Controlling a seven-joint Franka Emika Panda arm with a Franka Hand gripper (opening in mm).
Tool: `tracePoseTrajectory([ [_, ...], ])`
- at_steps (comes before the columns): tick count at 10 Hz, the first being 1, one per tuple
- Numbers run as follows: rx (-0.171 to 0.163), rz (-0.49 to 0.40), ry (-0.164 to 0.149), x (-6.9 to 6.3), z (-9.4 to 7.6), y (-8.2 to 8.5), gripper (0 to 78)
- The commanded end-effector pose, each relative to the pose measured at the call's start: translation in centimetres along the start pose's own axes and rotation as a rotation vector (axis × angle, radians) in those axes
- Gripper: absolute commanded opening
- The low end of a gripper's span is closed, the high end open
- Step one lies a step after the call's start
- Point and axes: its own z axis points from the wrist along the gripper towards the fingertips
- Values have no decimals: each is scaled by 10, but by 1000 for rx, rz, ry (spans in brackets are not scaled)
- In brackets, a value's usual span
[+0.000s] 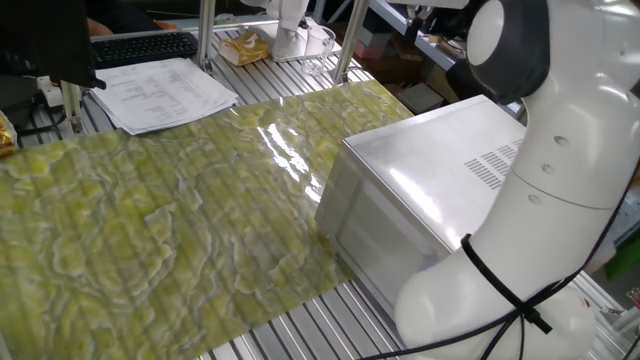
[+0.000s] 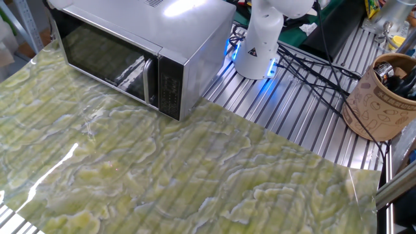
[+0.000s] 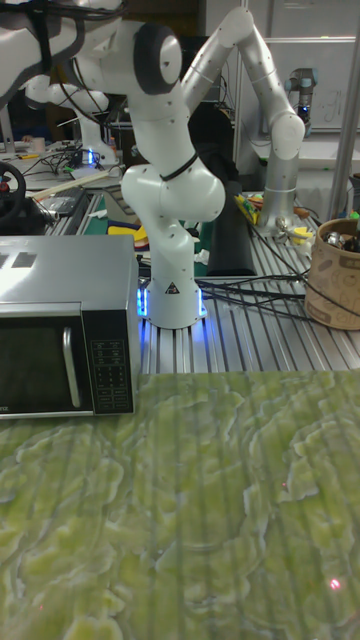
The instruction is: Put the bowl into the microwave
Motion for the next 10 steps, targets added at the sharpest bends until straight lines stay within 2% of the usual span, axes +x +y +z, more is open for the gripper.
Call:
tracePoseTrajectory([
  [1, -19, 124, -46, 41, 13, 108, 12],
  [2, -22, 125, -46, 47, 14, 117, 12],
  [3, -37, 120, -46, 59, 16, 135, 12],
  [4, -48, 105, -45, 65, 17, 142, 12],
  [6, -50, 75, -48, 77, 18, 156, 12],
  [7, -49, 74, -48, 78, 18, 157, 12],
  [9, -19, 48, -54, 83, 18, 162, 12],
  [10, -16, 45, -55, 83, 18, 162, 12],
])
